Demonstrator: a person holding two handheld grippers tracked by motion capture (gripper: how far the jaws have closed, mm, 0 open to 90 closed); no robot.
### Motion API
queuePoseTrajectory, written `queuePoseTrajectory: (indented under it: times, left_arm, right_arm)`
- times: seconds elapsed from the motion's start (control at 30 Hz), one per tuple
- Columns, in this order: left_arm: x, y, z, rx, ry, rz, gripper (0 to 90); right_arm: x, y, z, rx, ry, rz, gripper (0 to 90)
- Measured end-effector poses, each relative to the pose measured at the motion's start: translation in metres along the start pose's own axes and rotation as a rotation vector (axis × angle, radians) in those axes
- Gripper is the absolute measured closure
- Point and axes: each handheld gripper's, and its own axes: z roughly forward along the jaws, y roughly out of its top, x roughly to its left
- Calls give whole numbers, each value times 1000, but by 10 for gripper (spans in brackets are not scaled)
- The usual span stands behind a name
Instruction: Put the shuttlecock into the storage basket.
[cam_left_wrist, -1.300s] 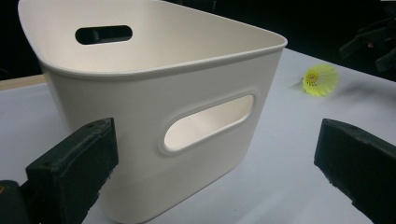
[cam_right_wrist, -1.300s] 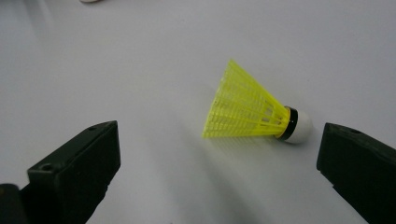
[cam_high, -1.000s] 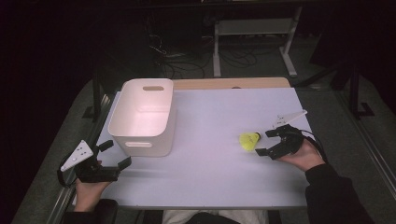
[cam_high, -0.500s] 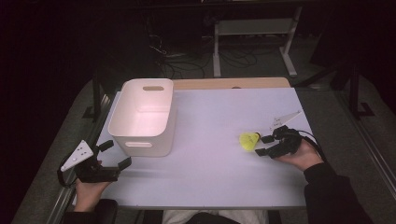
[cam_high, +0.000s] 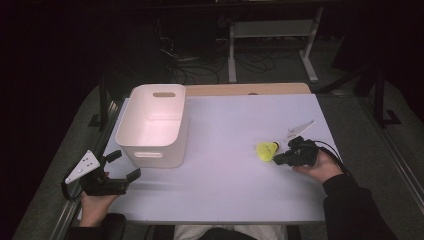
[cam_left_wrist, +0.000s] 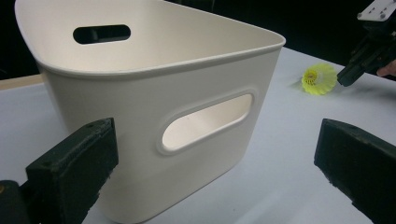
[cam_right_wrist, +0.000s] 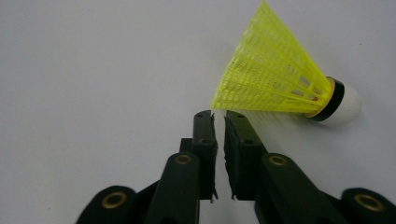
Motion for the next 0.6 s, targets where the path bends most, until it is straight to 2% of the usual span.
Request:
queuePoseTrajectory:
  times: [0.07, 0.47, 0.6]
  left_arm:
    - [0, 0, 0, 0, 0, 0, 0]
    - [0, 0, 0, 1, 0, 0, 0]
    - [0, 0, 0, 1, 0, 1, 0]
  right_arm:
    - [0, 0, 1, 5, -2, -7, 885]
    - [-2, 2, 12, 51, -13, -13, 888]
    - [-1, 3, 13, 45, -12, -20, 887]
